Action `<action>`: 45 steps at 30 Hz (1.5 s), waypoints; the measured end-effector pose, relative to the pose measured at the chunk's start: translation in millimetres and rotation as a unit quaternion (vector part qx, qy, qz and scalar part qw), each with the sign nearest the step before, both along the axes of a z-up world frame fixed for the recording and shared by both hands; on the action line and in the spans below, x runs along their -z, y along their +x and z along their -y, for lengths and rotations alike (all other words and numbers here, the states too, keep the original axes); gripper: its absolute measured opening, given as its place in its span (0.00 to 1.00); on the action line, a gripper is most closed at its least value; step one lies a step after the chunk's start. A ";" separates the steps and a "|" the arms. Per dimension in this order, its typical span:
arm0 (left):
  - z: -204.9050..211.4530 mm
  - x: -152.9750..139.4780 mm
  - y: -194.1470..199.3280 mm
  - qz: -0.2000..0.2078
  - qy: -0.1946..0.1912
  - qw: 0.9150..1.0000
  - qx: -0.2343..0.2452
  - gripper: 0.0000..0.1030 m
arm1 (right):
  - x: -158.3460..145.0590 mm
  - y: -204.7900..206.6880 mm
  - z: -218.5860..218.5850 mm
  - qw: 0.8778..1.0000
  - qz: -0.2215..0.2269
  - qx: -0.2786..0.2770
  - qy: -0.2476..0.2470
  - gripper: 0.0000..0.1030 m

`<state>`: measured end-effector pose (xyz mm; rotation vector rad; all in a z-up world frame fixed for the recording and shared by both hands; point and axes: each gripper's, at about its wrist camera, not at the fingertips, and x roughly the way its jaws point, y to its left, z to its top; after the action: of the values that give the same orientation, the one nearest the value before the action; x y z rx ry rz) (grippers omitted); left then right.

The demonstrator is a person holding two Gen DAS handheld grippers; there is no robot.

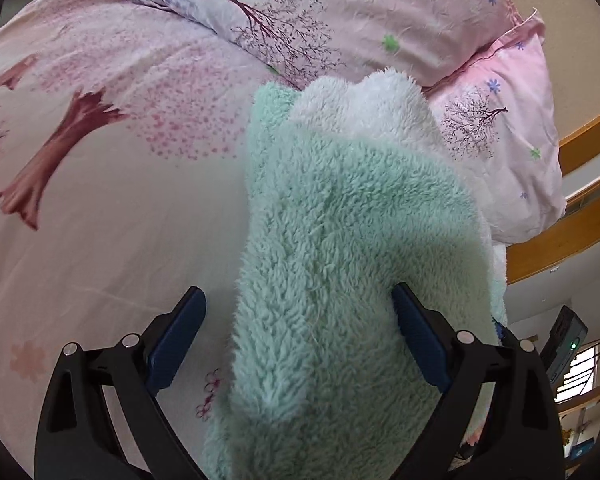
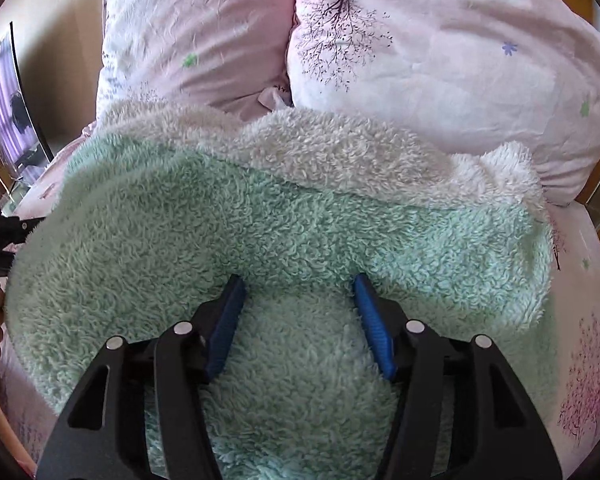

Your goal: Fold large clothes

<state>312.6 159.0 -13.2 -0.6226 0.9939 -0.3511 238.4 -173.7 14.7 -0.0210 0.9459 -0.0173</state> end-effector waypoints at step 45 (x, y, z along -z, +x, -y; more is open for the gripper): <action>194.6 -150.1 -34.1 0.240 -0.119 0.946 0.180 0.28 | -28.5 -56.5 74.1 0.998 0.063 0.006 0.020 0.57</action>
<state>278.5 -35.6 136.9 -0.5330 0.5906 -0.9124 181.8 -247.9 43.2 0.0220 0.8191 -0.0106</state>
